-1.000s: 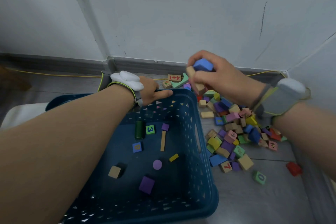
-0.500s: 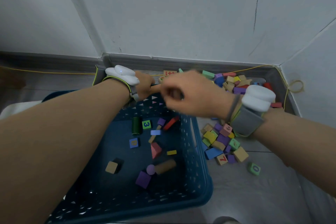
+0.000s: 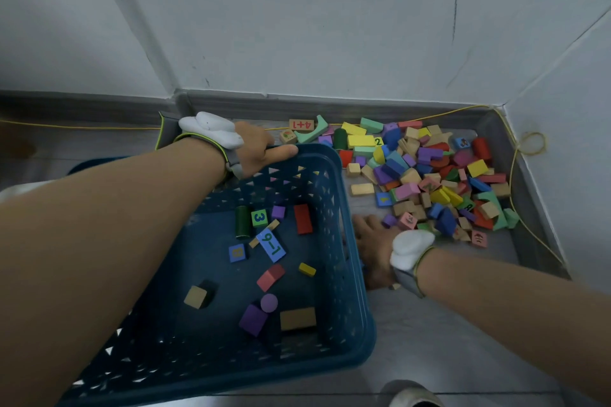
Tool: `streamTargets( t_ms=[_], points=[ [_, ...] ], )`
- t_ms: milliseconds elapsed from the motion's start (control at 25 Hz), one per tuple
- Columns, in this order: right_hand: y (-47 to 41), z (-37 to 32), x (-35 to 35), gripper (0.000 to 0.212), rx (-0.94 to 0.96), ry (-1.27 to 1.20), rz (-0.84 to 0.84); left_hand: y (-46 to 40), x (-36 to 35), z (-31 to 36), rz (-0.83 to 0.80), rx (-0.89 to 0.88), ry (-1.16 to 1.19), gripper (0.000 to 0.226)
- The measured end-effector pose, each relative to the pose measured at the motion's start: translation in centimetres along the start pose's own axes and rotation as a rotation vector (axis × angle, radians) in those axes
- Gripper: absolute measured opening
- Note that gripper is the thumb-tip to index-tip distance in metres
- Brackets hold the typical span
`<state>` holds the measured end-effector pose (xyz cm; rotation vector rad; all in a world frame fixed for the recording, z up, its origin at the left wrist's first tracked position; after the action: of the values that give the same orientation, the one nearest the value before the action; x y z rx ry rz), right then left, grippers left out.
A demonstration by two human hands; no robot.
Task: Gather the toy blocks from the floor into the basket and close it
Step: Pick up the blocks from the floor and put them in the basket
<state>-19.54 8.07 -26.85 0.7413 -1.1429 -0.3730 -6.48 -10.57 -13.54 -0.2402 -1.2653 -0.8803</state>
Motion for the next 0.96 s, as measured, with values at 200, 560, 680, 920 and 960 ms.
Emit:
streamTargets(
  t_ms=[200,560,680,920,960],
  points=[
    [-0.6,-1.8,1.0,0.051,-0.036,0.112,0.083,-0.1,-0.2,-0.4,-0.005,-0.001,-0.028,0.067],
    [0.7,-0.5,4.2,0.052,-0.036,-0.007,0.042,-0.2,-0.4,-0.6,-0.001,0.017,0.007,0.066],
    [0.5,-0.5,3.2,0.051,-0.041,0.108,-0.015,-0.2,-0.3,-0.6,0.003,0.019,0.030,0.060],
    [-1.1,-0.1,0.7,0.065,-0.186,0.011,-0.044,-0.2,-0.2,-0.6,0.007,0.001,0.028,0.060],
    [-1.4,-0.1,0.3,0.066,-0.204,0.011,-0.043,-0.2,-0.2,-0.6,0.001,-0.001,0.022,0.060]
  ],
)
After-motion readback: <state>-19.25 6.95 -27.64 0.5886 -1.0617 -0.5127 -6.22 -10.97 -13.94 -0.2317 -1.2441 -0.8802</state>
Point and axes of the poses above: each hand's wrist, its own y-axis away from the middle knuckle, its own x-axis out of the back of the hand, z = x × y, the point moved 9 cm from there along -y, towards the middle knuckle, and after that the axes turned 13 degrees about y, right-handed, at the moved point
